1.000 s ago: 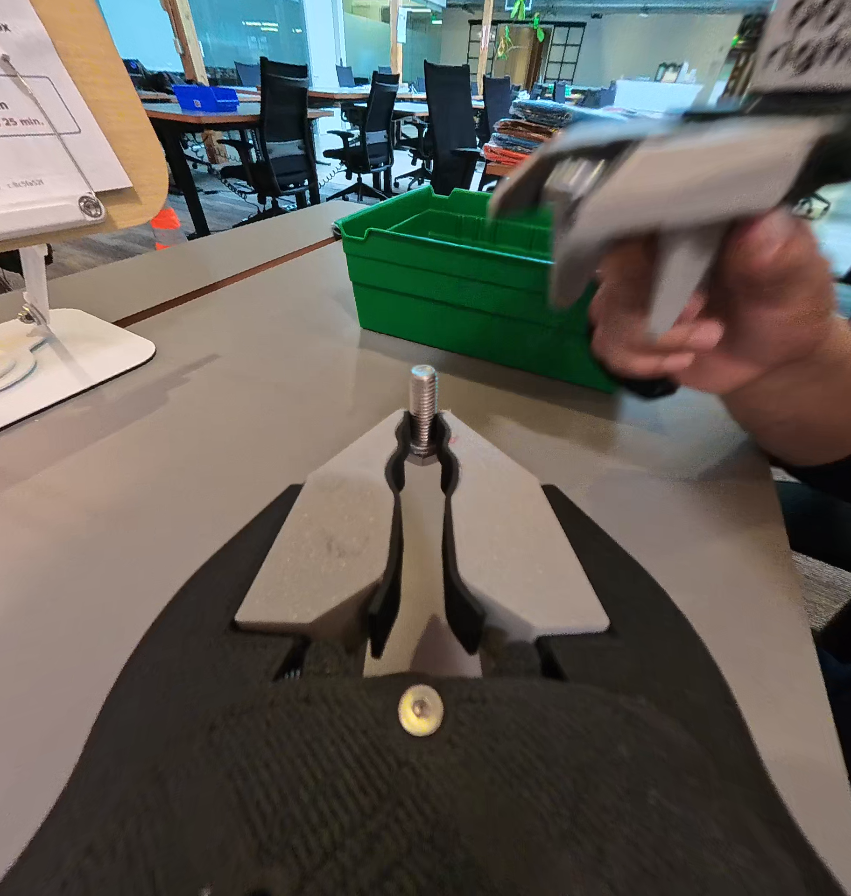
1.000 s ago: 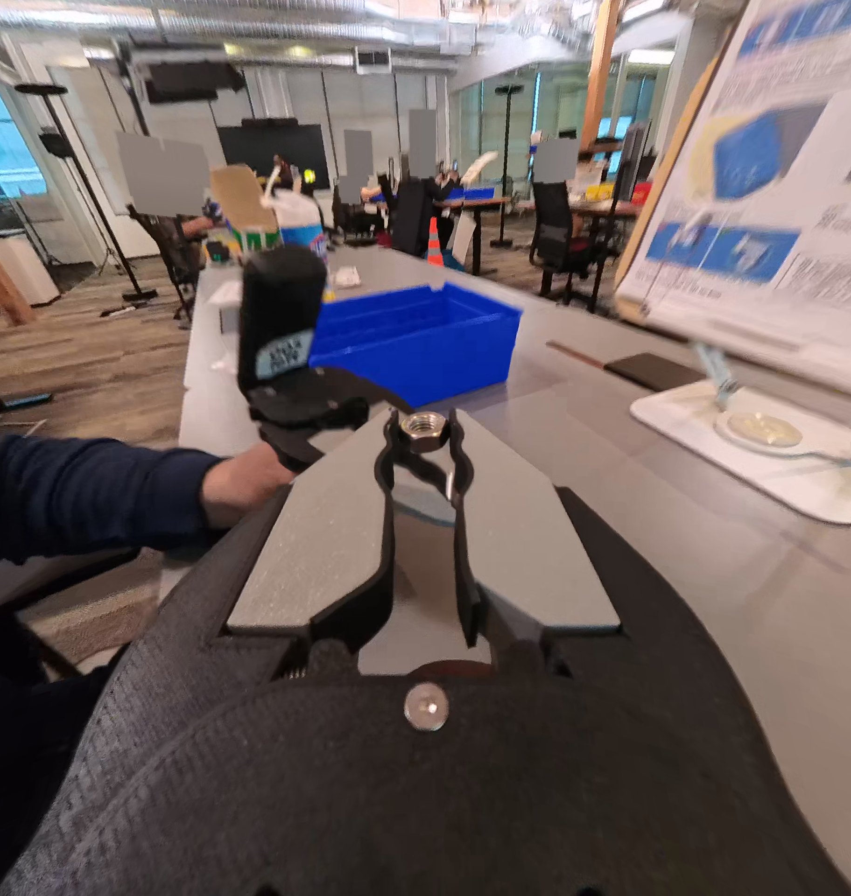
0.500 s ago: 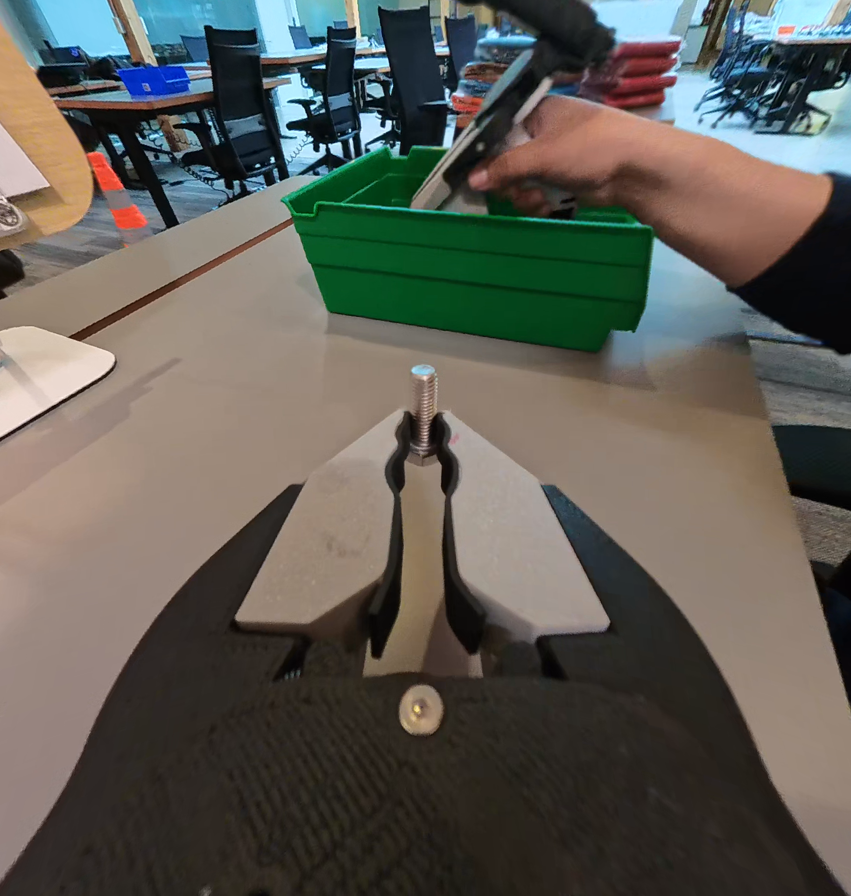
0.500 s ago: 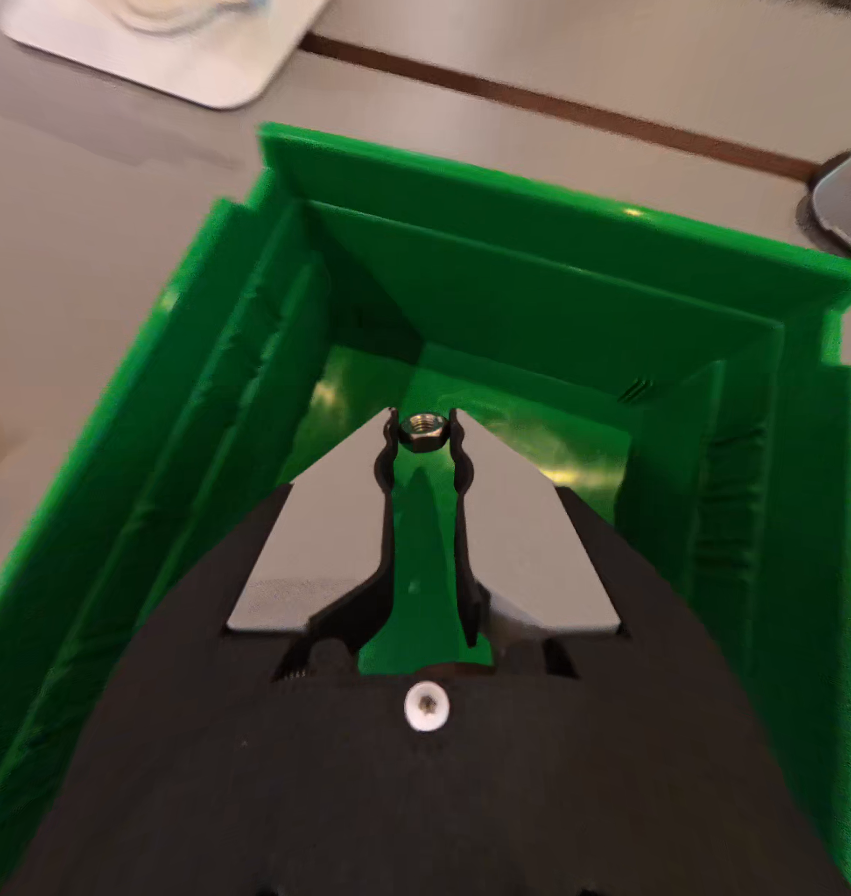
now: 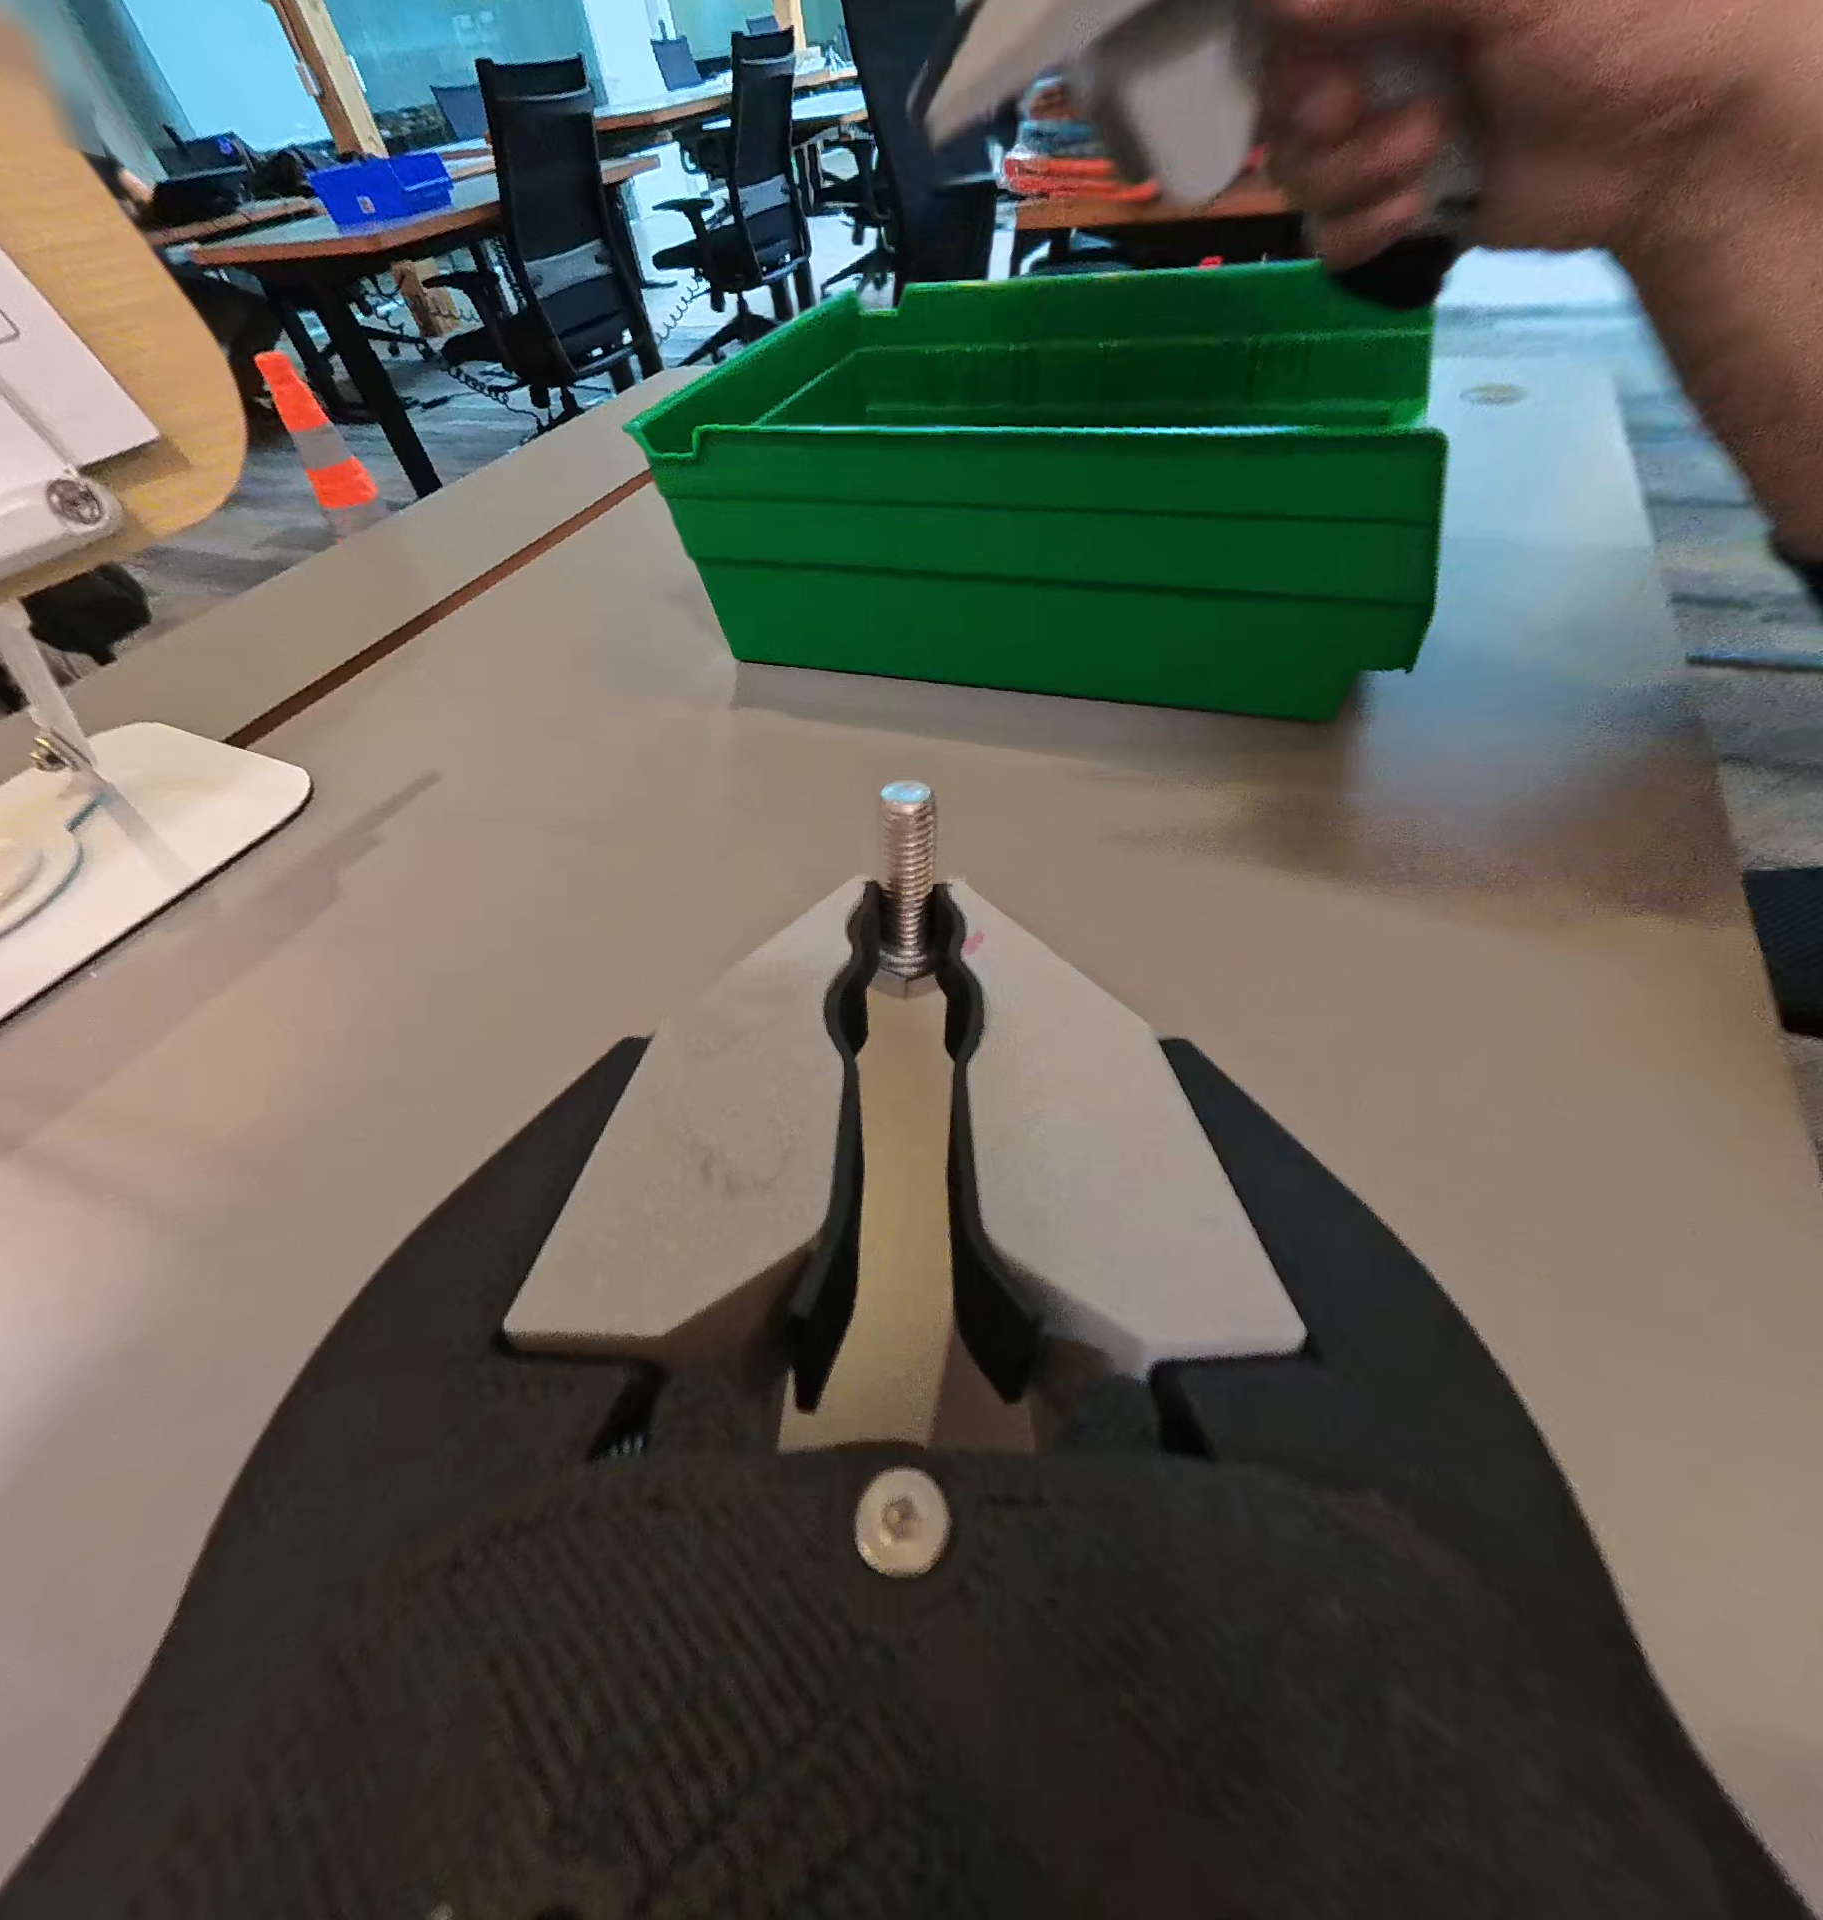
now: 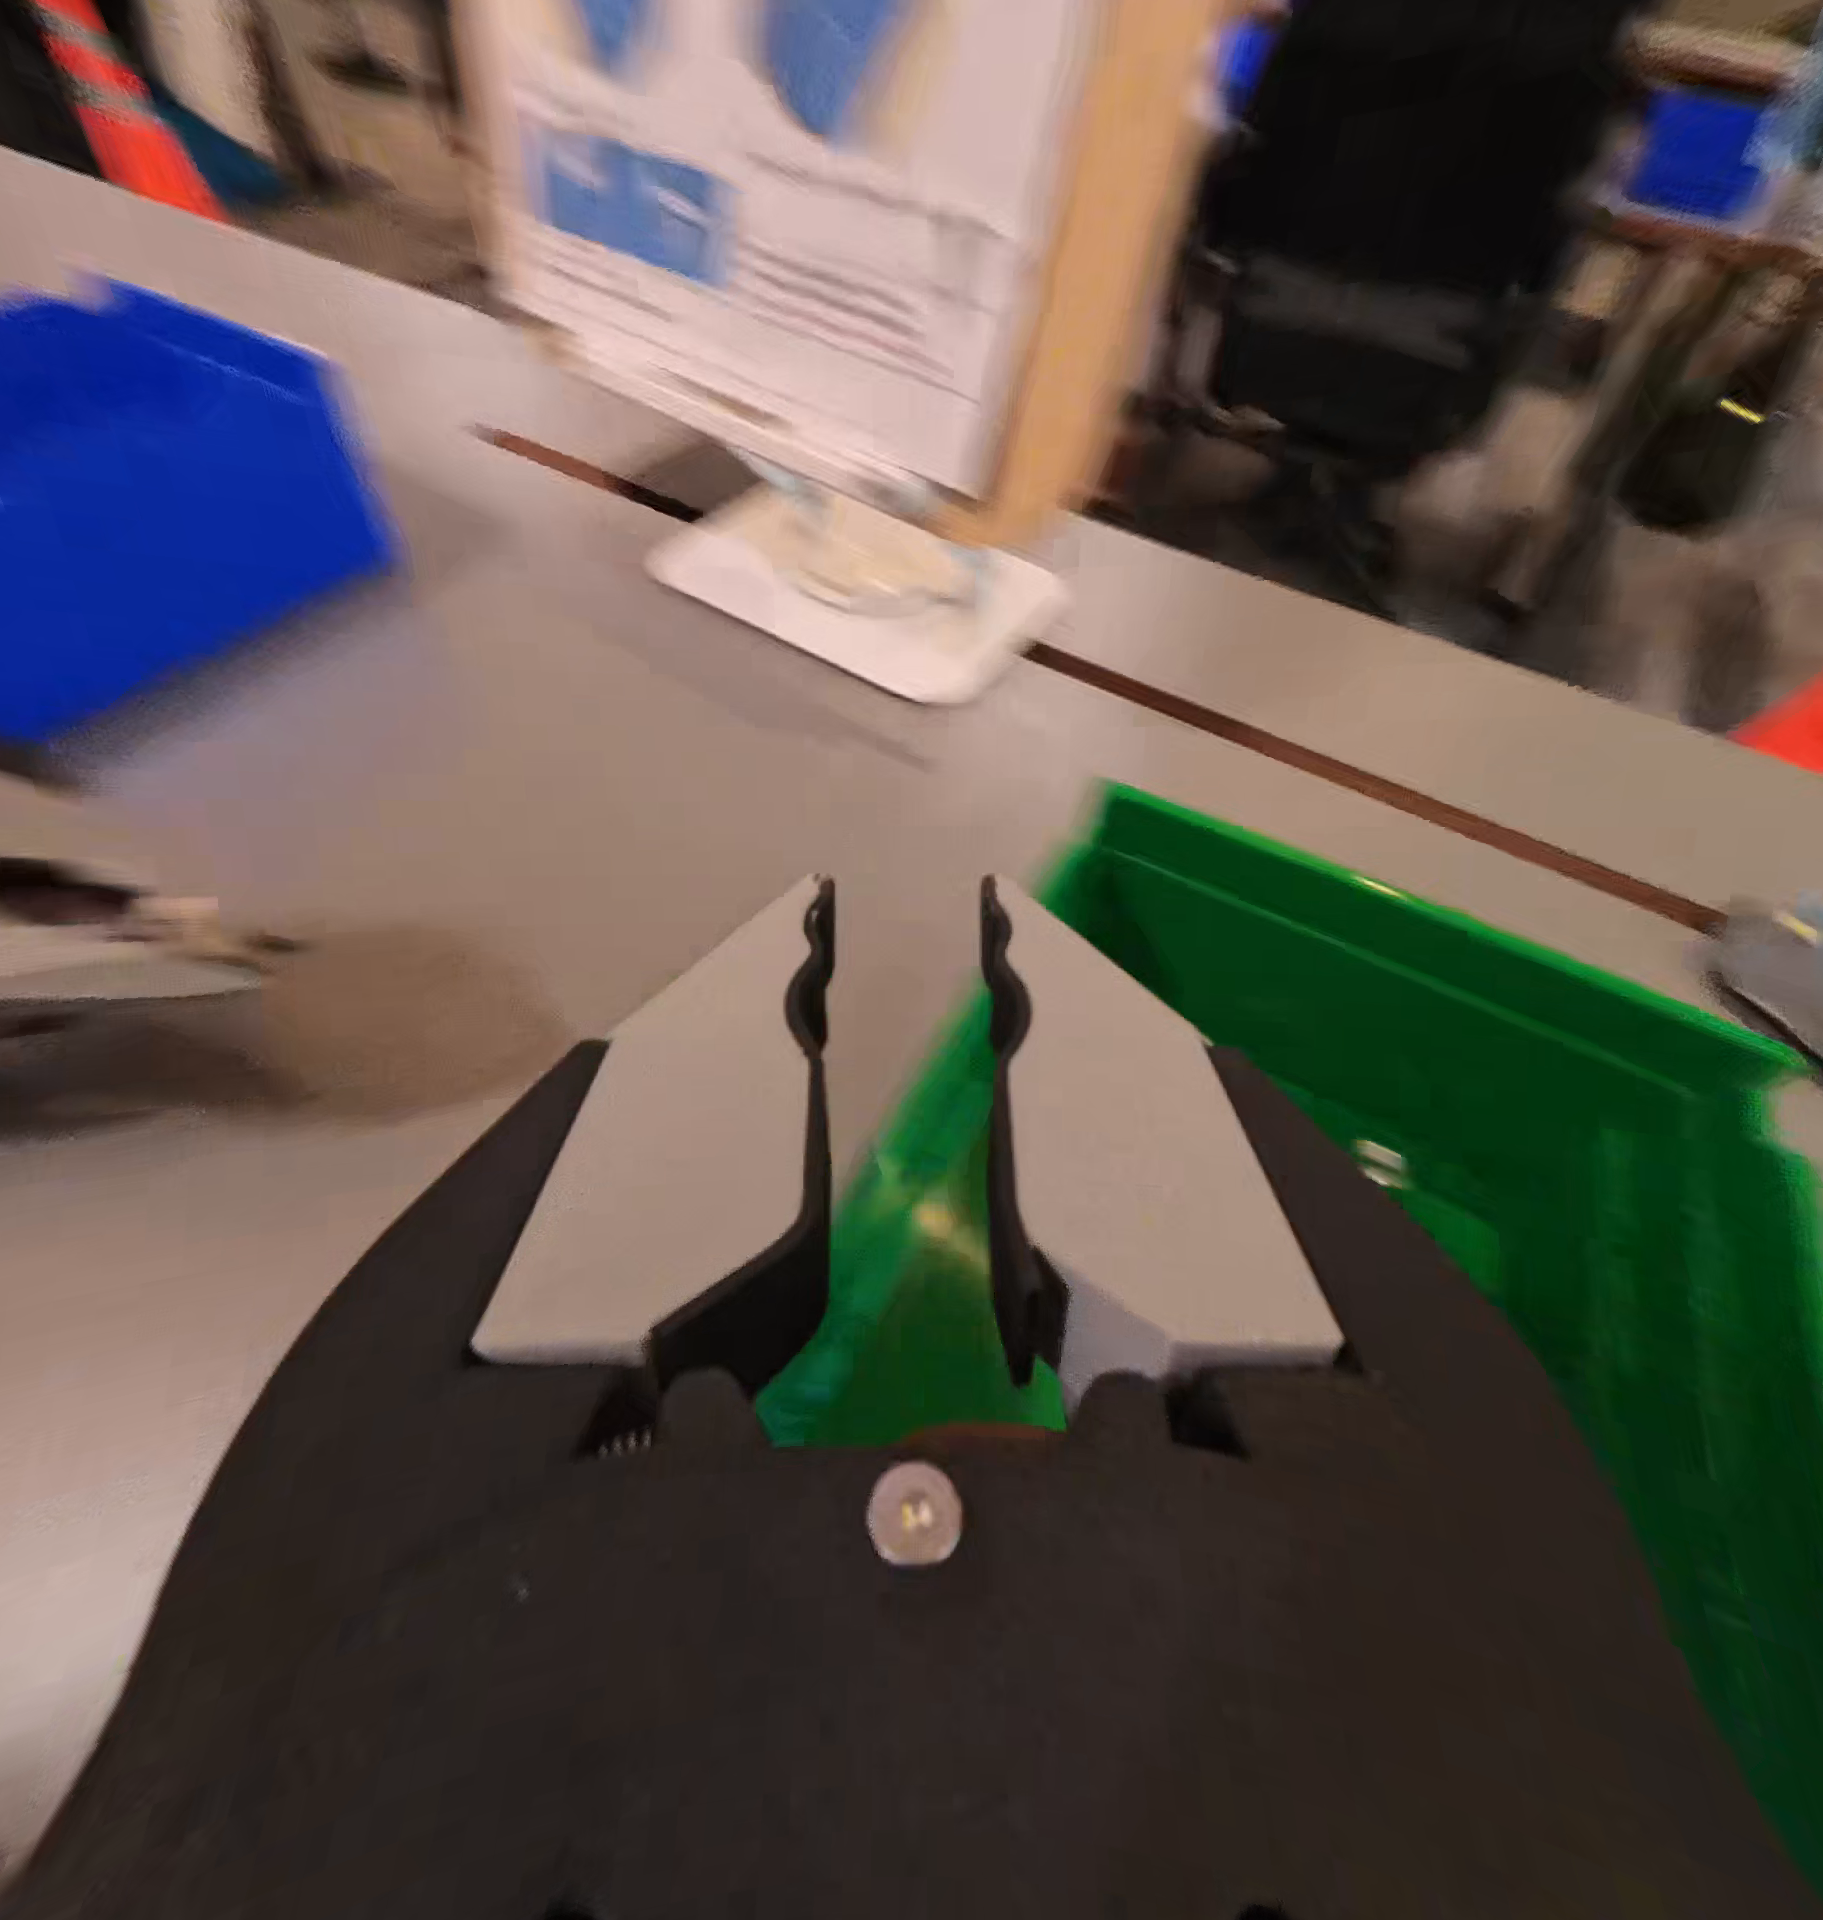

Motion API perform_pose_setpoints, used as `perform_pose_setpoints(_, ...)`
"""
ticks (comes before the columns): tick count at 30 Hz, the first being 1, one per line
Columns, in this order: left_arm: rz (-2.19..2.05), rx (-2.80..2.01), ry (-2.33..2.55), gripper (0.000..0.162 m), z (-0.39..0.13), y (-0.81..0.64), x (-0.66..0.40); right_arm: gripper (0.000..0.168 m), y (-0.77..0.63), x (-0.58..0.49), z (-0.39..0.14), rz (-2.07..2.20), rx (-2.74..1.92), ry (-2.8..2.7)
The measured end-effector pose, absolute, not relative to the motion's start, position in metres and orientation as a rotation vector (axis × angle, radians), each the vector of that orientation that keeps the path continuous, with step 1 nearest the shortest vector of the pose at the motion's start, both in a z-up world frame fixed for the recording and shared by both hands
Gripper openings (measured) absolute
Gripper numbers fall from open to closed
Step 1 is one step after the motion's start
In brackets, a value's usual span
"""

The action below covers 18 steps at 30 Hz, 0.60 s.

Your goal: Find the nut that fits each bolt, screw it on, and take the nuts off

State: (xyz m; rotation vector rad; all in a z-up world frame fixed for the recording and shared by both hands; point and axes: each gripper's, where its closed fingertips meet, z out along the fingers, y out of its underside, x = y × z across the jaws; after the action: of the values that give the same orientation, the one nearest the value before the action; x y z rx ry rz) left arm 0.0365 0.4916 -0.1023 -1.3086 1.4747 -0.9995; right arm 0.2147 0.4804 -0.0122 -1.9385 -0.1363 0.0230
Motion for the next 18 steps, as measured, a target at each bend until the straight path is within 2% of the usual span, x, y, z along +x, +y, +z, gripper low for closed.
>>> perform_pose_setpoints(2,-0.950,-1.295,1.487,0.007,-0.104,0.491,0.038,0.032,0.466,0.138,-0.001,0.235,-1.906,-0.299)
perform_pose_setpoints(6,-0.841,-1.247,1.499,0.007,-0.104,0.491,0.038,0.027,0.467,0.049,-0.033,0.404,-1.971,-0.484)
perform_pose_setpoints(10,-0.689,-1.182,1.498,0.007,-0.101,0.495,0.035,0.025,0.487,0.022,-0.075,0.455,-2.055,-0.471)
perform_pose_setpoints(12,-0.600,-1.151,1.516,0.007,-0.104,0.497,0.034,0.020,0.493,0.012,-0.081,0.498,-2.039,-0.452)
perform_pose_setpoints(13,-0.546,-1.132,1.520,0.006,-0.104,0.498,0.033,0.008,0.498,0.013,-0.083,0.484,-2.034,-0.436)
perform_pose_setpoints(18,-0.264,-1.073,1.521,0.007,-0.107,0.508,0.033,0.006,0.504,0.018,-0.091,0.466,-2.046,-0.408)
